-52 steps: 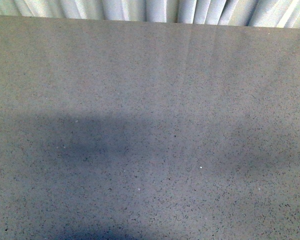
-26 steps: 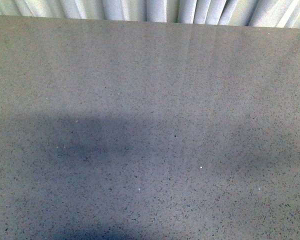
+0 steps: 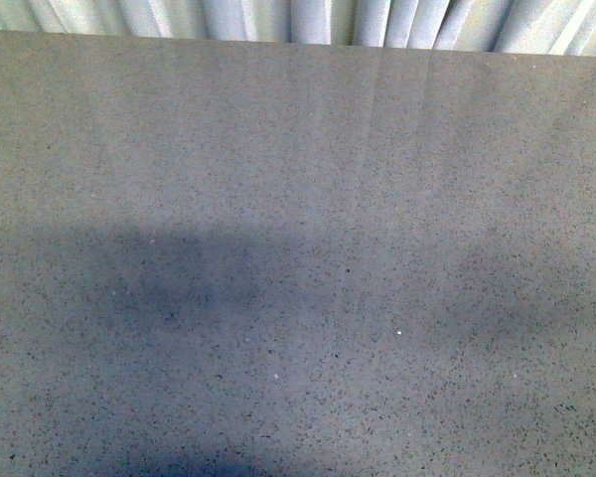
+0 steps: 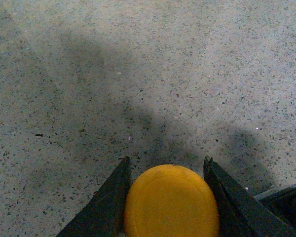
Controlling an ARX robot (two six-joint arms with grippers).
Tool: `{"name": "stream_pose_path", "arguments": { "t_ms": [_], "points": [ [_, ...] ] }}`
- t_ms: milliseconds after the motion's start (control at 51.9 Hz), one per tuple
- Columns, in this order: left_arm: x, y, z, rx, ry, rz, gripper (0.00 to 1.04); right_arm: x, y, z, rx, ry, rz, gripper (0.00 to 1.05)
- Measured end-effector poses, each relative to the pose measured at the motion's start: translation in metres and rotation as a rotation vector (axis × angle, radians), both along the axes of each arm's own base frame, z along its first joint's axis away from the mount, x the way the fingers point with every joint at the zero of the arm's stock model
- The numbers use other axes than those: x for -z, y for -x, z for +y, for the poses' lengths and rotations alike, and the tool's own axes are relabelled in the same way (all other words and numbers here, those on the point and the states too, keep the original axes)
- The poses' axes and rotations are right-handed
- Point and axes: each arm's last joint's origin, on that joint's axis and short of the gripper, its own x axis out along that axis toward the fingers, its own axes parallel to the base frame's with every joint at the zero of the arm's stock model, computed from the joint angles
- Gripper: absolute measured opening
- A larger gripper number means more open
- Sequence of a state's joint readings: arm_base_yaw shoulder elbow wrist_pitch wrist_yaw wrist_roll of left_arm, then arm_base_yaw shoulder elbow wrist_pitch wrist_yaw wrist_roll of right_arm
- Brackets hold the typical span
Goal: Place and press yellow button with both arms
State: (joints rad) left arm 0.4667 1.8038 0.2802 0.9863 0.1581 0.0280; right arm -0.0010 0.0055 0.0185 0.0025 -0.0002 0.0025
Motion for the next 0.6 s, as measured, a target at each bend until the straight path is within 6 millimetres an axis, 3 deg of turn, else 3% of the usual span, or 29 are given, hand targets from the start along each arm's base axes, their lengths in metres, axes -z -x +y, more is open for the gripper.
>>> {"name": "stream_pose_path", "arguments": {
  "t_ms": [212,385,482,597],
  "points": [
    [-0.015,0.001,0.009,0.002,-0.020,-0.009,0.35,0.000,0.000,0.000,0.000,0.000,0.000,0.96],
    [-0.057,-0.013,0.018,0.004,-0.089,-0.103,0.35,0.000,0.000,0.000,0.000,0.000,0.000,0.96],
    [-0.083,-0.025,0.007,0.053,-0.123,-0.166,0.35,0.000,0.000,0.000,0.000,0.000,0.000,0.96],
    [-0.101,-0.040,-0.032,0.168,-0.130,-0.217,0.35,0.000,0.000,0.000,0.000,0.000,0.000,0.96]
  ]
}}
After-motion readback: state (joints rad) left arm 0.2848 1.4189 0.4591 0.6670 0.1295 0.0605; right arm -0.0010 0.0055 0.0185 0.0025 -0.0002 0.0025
